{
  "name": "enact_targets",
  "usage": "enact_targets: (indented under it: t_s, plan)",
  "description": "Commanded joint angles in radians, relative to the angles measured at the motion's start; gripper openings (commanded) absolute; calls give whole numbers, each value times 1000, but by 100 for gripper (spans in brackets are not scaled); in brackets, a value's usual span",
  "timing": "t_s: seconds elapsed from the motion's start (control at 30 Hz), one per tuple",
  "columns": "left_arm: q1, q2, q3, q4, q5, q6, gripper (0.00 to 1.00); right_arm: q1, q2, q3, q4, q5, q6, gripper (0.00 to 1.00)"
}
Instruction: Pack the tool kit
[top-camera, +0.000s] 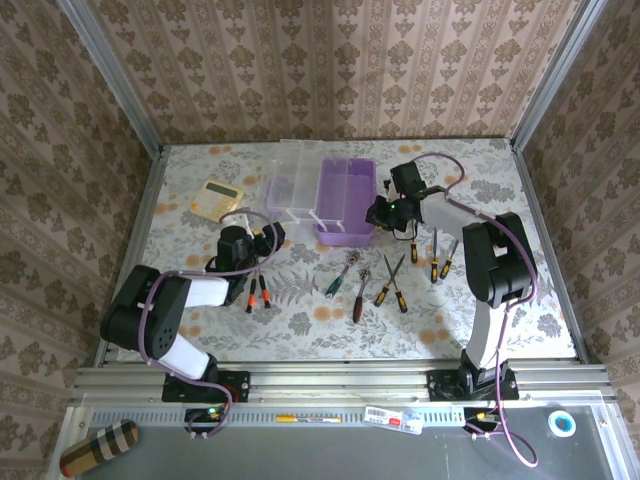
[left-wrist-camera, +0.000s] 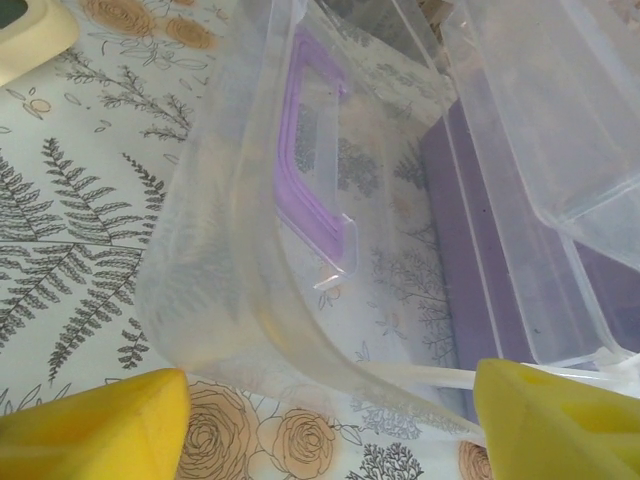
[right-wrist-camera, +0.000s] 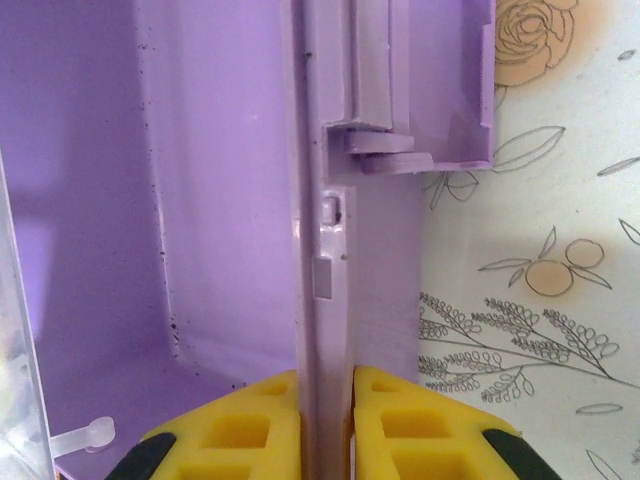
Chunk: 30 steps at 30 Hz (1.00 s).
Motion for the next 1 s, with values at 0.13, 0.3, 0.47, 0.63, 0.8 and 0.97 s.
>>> enact_targets:
  t_s: [0.13, 0.3, 0.47, 0.63, 0.8, 0.97]
  plan:
    - [25, -99, 13, -193, -14, 4, 87, -8, 37, 68, -96, 23, -4, 19]
    - [29, -206, 26, -345, -63, 18, 100, -10, 23, 70, -102, 33, -5, 26]
    - [30, -339, 91, -535, -111, 55, 100, -10, 12, 118, -144, 41, -10, 43]
    - [34, -456, 179, -721, -136, 109, 100, -14, -4, 171, -201, 84, -49, 58]
    - [36, -520, 271, -865, -140, 116, 100, -19, -33, 196, -275, 139, -78, 65]
    - [34, -538, 378, -1021, -102, 84, 100, -16, -91, 155, -267, 157, -60, 68]
